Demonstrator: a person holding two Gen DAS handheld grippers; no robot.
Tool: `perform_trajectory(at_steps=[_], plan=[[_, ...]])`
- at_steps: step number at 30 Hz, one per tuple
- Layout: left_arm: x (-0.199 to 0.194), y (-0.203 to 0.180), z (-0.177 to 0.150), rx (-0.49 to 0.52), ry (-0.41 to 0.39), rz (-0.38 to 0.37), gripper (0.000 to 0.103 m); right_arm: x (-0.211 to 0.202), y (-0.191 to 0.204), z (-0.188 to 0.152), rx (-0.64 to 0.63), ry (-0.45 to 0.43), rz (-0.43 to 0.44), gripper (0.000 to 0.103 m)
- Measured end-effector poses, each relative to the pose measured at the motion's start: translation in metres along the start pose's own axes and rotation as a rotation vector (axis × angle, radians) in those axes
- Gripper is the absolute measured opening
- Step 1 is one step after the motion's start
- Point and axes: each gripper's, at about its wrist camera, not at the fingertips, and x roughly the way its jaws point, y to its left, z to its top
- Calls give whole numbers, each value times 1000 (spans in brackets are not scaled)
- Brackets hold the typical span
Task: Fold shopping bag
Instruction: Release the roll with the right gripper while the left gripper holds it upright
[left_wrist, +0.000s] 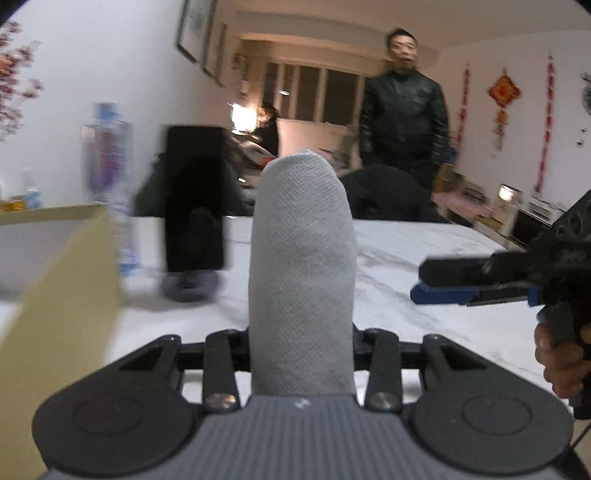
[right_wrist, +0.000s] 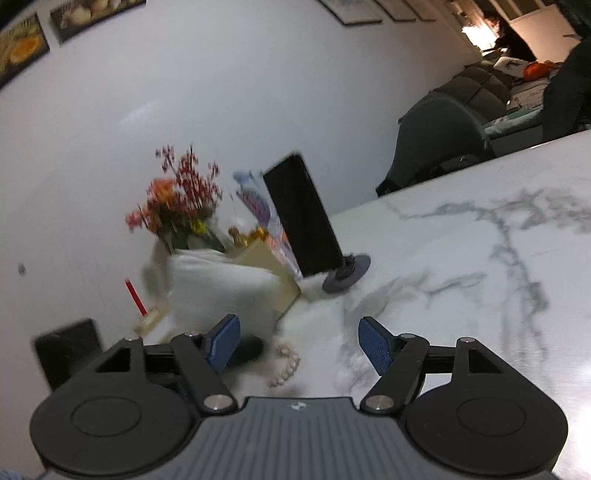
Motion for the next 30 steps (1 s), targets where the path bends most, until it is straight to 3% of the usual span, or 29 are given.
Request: perform_trajectory(at_steps=[6,8,17,24,26,30], plan=[[-41,23,-4,-25,-29,82,36,52,19,-8,-104,99,-74,69],[-42,28,-2,-43,-33,92,36,71,28,-10,-154,137,-99,62],[-45,45,-8,-70,-42,100,36,138,64,-18,-368,232,-167,48],[-38,47,-9,-84,-36,91,36,160,64,-31,-437,259,-215,28],[-35,45,-11,-85,-30,88,36,162,65,-35,-468,253,-236,16],[-25,42,-12,-85,-12,75,36,158,62,-34,-466,249,-252,12]])
